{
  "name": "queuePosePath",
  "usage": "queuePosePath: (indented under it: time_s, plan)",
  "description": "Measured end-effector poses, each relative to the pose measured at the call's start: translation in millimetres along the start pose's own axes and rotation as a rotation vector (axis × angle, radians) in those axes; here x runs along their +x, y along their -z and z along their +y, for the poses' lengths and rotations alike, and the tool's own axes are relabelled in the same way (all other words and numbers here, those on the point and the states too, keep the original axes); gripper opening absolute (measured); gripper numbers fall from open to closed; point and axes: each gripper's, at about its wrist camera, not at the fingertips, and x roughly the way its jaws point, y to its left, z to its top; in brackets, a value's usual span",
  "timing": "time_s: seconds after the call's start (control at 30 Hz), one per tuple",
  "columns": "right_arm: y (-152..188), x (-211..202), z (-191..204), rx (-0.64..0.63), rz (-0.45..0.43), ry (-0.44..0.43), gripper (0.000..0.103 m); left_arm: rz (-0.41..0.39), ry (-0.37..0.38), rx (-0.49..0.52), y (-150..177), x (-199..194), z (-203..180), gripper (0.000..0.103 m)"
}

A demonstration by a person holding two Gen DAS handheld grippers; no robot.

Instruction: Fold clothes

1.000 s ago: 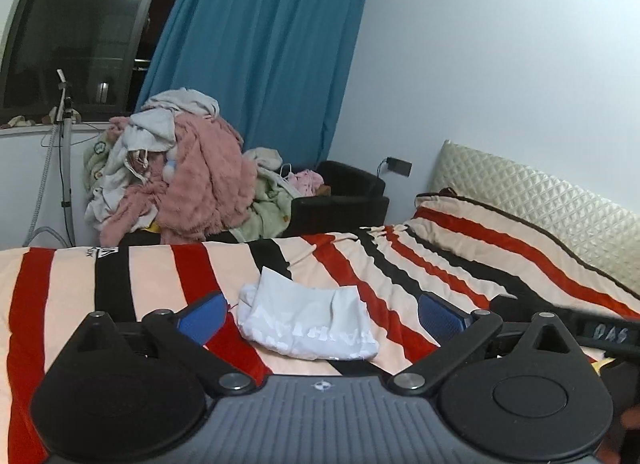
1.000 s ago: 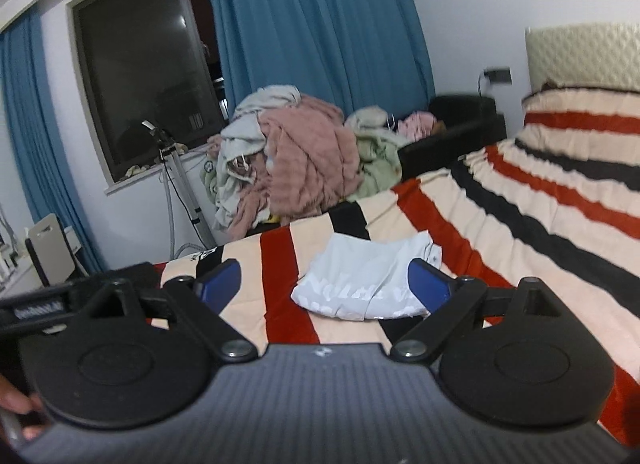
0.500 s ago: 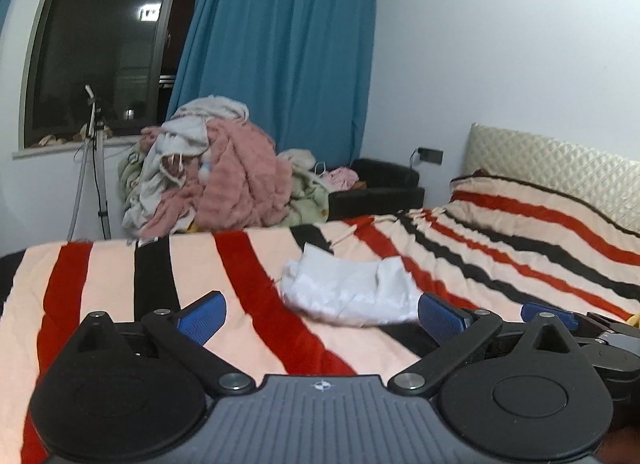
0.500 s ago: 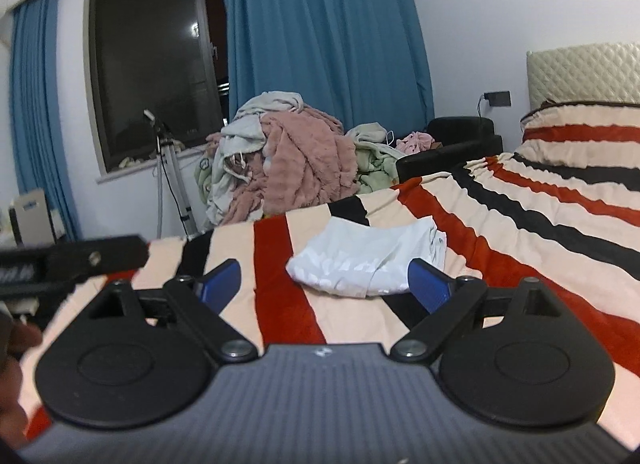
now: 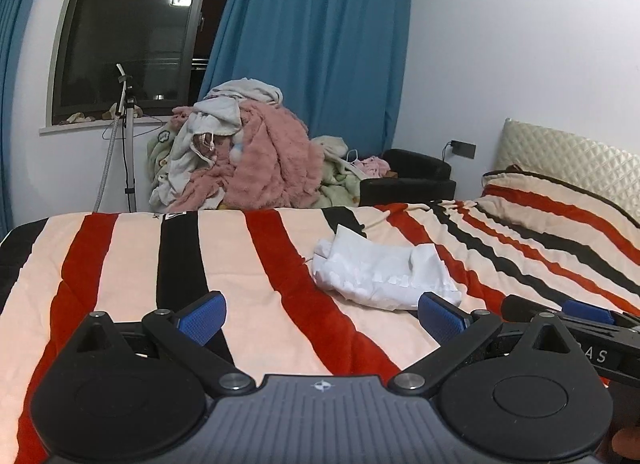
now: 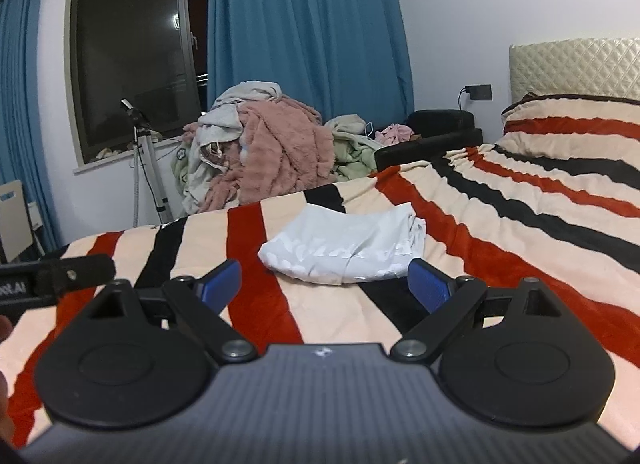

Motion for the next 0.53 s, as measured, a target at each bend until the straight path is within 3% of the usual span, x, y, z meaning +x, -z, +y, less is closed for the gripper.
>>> queuePosePath:
  time_s: [0.53]
  plan:
    - [-0.5, -6.4, 5.6, -0.028, -0.01, 0.013, 0.092, -0.01, 0.015, 0.014, 1.5, -9.8, -6.3, 0.103]
